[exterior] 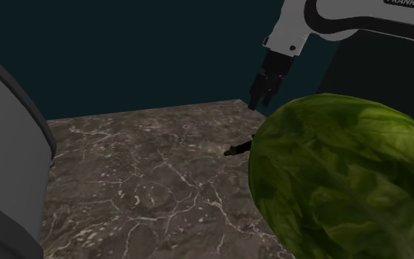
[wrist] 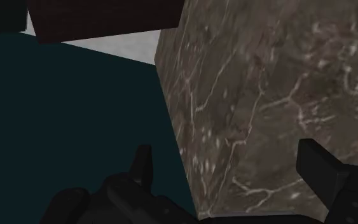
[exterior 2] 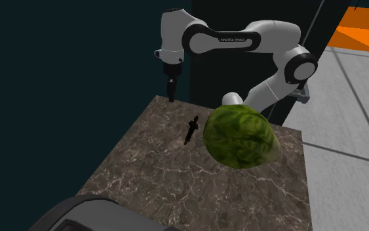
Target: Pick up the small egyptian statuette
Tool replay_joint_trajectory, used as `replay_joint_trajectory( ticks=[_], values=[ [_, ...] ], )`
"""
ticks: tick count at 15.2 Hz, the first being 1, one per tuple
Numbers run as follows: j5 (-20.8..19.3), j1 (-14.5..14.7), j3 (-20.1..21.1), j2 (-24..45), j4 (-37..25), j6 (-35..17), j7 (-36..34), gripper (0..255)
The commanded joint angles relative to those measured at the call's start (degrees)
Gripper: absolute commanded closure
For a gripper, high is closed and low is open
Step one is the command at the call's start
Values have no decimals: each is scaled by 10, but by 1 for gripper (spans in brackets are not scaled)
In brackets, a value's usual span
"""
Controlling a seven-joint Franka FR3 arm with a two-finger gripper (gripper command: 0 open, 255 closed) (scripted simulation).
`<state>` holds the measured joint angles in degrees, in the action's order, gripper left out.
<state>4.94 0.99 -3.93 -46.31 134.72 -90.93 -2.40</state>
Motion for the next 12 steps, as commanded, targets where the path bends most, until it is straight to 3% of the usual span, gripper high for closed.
replay_joint_trajectory(
  ticks=[1,12],
  values=[
    [0,0,0,0,0,0,0,0],
    [18,116,124,-30,-44,35,55,0]
  ],
)
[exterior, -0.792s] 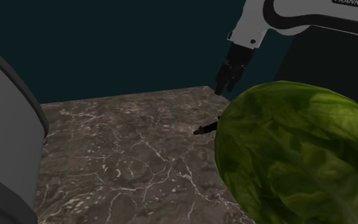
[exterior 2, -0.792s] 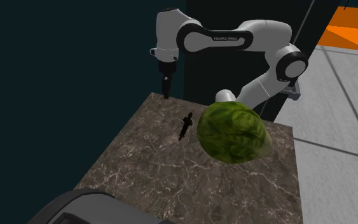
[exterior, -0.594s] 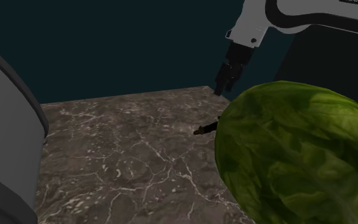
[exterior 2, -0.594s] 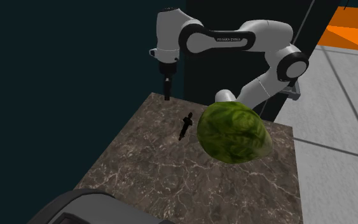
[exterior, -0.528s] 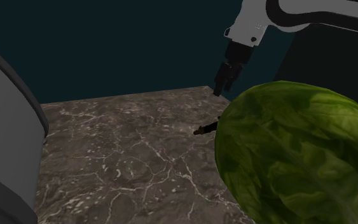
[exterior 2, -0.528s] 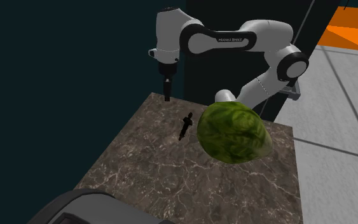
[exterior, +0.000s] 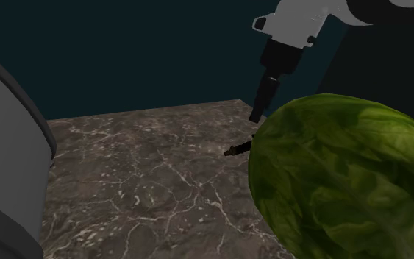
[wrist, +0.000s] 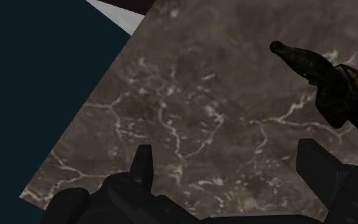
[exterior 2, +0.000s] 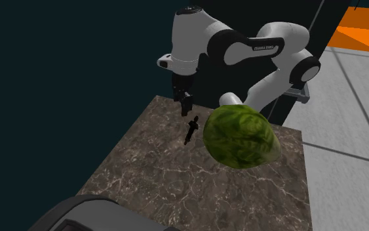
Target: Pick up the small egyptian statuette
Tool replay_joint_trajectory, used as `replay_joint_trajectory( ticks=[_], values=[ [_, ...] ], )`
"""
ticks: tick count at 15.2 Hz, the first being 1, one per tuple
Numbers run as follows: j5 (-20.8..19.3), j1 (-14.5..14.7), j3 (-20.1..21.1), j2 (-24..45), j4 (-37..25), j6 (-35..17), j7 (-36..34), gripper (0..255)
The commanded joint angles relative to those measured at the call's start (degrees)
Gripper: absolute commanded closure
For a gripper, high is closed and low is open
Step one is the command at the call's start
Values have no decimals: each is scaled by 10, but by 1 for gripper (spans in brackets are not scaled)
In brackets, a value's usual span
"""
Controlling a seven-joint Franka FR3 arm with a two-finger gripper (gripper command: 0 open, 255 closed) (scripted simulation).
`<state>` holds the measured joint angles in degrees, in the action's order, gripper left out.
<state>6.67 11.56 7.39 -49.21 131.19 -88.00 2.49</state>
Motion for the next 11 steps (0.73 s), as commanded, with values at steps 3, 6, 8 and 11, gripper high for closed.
replay_joint_trajectory(
  ticks=[3,6,8,11],
  values=[
    [6,42,44,-10,-19,15,22,0],
    [10,70,73,-18,-27,24,37,0],
    [12,72,74,-25,-8,12,37,0],
    [15,74,77,-35,22,-7,37,0]
  ],
)
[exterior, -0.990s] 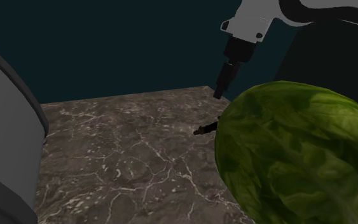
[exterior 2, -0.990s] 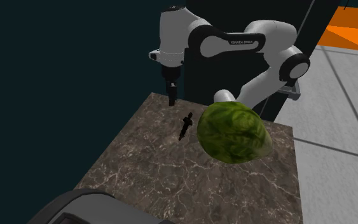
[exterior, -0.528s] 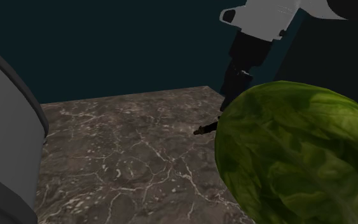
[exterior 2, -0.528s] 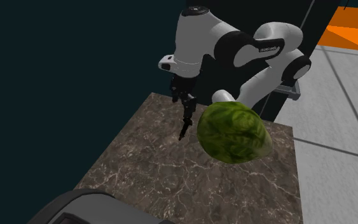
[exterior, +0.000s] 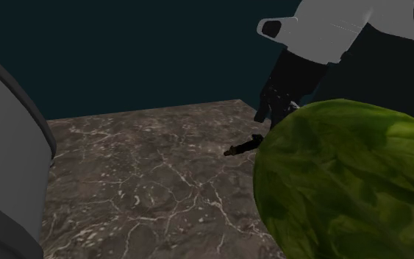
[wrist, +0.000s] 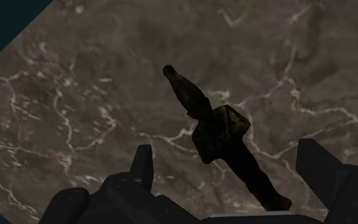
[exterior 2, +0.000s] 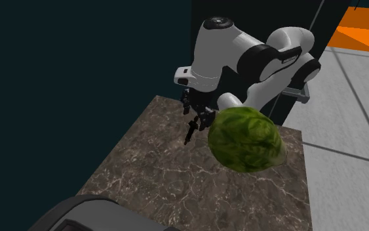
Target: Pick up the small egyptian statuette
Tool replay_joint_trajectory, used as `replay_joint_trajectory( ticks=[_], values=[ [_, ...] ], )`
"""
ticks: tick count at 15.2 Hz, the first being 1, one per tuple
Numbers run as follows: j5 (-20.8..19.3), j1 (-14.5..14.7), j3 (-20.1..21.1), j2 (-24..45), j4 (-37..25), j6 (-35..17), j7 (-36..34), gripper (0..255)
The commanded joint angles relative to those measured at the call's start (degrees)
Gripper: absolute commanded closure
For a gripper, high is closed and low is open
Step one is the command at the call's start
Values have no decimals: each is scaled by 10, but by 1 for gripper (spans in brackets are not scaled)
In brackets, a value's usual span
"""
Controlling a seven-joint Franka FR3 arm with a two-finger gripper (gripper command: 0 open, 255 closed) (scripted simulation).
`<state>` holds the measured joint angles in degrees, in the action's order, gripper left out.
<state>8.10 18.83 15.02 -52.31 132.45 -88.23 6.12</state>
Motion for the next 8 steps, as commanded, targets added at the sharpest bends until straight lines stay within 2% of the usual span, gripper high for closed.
replay_joint_trajectory(
  ticks=[1,4,5,8],
  values=[
    [2,2,2,-7,19,-11,1,0],
    [4,4,3,-12,33,-21,0,0],
    [4,4,3,-13,34,-21,0,255],
    [4,4,3,-12,33,-20,1,255]
  ],
)
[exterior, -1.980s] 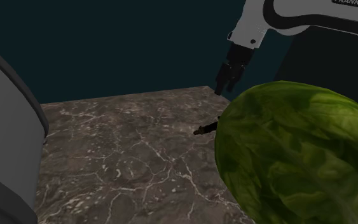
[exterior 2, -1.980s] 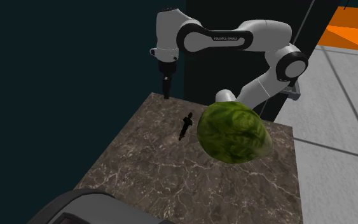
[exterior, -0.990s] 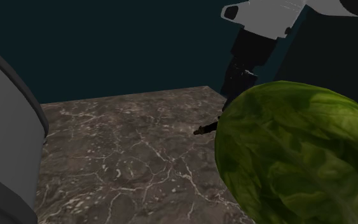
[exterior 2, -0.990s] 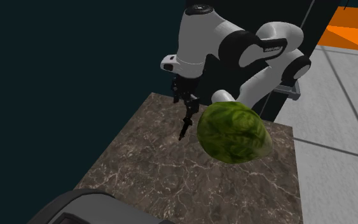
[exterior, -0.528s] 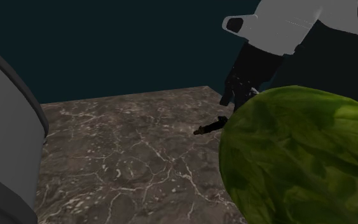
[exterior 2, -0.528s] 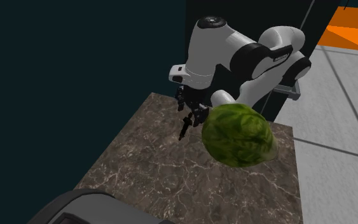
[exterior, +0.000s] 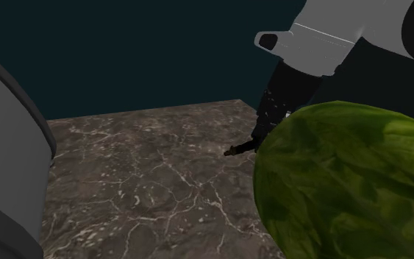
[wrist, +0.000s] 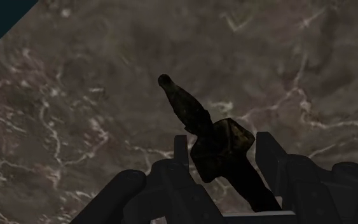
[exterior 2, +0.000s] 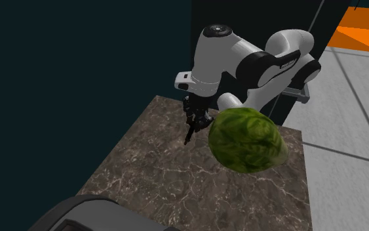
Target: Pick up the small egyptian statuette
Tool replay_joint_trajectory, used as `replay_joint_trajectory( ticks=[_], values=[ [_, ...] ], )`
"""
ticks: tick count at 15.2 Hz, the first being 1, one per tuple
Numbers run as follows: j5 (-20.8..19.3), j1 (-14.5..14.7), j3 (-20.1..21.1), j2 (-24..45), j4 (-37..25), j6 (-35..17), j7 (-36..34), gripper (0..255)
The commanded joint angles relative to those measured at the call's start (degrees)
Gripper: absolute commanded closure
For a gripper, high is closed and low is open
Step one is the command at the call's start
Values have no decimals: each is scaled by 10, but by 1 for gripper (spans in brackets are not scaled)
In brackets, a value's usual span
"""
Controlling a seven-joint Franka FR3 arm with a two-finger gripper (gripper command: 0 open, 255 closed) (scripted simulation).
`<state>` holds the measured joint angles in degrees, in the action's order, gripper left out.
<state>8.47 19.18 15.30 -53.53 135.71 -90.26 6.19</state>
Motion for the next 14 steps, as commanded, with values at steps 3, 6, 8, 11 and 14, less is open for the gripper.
replay_joint_trajectory(
  ticks=[3,6,8,11,14],
  values=[
    [0,0,0,0,0,0,0,255],
    [0,0,0,0,1,-1,0,255],
    [-2,-2,-2,6,-18,12,0,255],
    [-5,-4,-4,16,-47,31,0,255],
    [-9,-7,-7,27,-77,50,0,255]
  ],
)
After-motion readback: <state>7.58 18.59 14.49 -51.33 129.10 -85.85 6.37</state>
